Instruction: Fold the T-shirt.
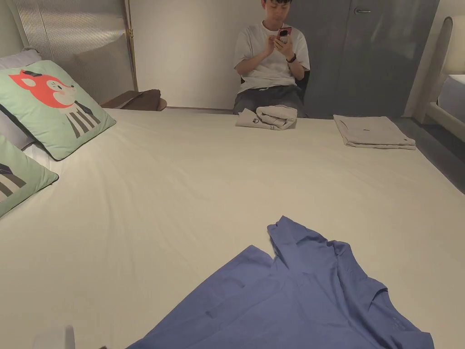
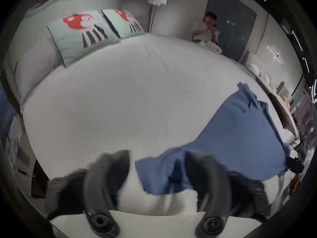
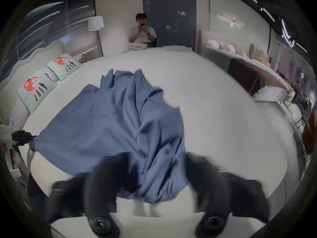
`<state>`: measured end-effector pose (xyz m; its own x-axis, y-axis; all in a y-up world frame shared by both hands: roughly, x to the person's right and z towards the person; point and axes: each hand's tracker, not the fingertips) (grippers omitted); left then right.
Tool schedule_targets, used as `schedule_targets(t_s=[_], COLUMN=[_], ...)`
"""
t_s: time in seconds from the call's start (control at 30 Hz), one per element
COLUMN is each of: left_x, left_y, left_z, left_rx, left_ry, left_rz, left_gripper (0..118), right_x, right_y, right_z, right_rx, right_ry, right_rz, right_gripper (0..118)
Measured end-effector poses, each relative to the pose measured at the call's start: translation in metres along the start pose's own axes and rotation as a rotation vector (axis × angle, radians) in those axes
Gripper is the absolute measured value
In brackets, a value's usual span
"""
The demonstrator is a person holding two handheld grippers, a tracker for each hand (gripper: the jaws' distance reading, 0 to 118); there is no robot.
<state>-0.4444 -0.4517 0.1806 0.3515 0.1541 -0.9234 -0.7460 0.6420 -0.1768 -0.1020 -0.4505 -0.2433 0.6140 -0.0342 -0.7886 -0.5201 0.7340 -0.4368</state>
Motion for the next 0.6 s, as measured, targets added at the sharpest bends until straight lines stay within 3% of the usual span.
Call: schedule_targets(t_s=[0.03, 0.27, 0.3, 0.37, 0.4, 0.43, 0.6], left_x=[0.0, 0.022, 0.026, 0.031, 0.039, 0.04, 0.045], left_y=[0.005, 0.05, 0.054, 0.06, 0.061, 0.062, 0.064], left_z=[0.009, 0.087, 0.095, 0.11, 0.118, 0.123, 0.142], left_rx=[0.046, 0.422, 0.458, 0.524, 0.546, 0.574, 0.586], left_ry=[-0.007, -0.022, -0.019, -0.005, 0.005, 0.011, -0.03], left_rz=[0.016, -0.022, -0.034, -0.054, -0.055, -0.04, -0.042], left_gripper=[87, 83, 71, 30, 5, 0, 0], right_x=[0.0, -0.019, -0.022, -0.03, -0.034, -0.039, -0.046], right_y=[0.006, 0.082, 0.09, 0.106, 0.112, 0.117, 0.136], right_z=[0.007, 0.064, 0.07, 0.079, 0.082, 0.083, 0.08], right_rx=[0.048, 0.477, 0.521, 0.608, 0.648, 0.668, 0.687], right_ry=[-0.006, -0.033, -0.016, -0.009, -0.015, -0.028, 0.014], right_rz=[0.003, 0.02, 0.018, 0.007, 0.0, 0.0, -0.025], right_gripper=[106, 105, 99, 68, 30, 4, 0])
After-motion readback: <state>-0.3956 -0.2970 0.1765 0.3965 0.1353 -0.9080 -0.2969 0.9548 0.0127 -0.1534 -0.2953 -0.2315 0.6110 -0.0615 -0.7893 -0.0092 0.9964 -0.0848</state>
